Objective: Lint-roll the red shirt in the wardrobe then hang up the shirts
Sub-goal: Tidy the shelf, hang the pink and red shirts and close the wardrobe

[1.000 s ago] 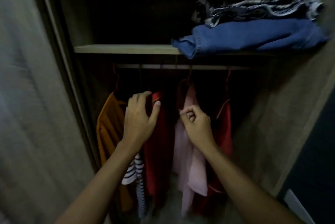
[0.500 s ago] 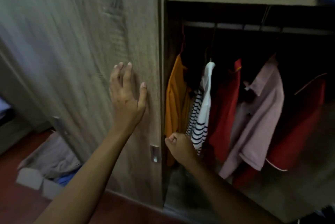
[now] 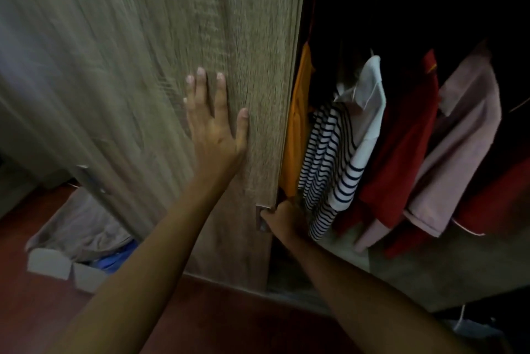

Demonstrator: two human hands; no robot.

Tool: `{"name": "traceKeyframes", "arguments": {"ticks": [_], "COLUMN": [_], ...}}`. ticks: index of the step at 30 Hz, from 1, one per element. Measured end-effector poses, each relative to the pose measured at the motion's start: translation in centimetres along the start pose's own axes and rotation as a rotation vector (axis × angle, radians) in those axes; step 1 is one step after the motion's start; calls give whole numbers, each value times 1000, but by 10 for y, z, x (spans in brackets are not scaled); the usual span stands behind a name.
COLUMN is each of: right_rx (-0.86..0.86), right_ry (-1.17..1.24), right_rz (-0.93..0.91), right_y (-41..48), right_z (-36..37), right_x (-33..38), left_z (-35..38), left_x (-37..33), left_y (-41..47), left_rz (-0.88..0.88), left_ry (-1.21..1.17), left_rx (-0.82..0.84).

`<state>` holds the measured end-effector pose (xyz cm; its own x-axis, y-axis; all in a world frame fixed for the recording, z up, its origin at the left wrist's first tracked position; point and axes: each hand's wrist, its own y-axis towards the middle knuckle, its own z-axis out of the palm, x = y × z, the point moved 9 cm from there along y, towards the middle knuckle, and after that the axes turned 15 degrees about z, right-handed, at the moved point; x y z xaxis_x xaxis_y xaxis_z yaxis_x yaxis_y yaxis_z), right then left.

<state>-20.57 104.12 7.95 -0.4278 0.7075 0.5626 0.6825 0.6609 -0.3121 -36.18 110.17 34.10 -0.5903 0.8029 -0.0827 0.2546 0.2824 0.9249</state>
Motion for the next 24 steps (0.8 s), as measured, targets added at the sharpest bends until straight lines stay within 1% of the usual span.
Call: {"name": "traceKeyframes", "arguments": {"ticks": [6,12,17,24], "right_rx": [-5,-42,-99,-121], "right_ry": [22,60,82,141], "right_rz": [29,85,150,219], "right_y": [-1,1,11,29], "right_z": [3,-22,-51,-101], "right_x": [-12,-39,-86,-170], "left_z": [1,13,28,67], "left_x": [-7,-34,-77,-160], "left_y": [-1,-1,1,-5], "left_rz": [6,56,136,242], "left_ry": [-30,-52,-58,-41], "left_rx": [5,52,62,77]}}
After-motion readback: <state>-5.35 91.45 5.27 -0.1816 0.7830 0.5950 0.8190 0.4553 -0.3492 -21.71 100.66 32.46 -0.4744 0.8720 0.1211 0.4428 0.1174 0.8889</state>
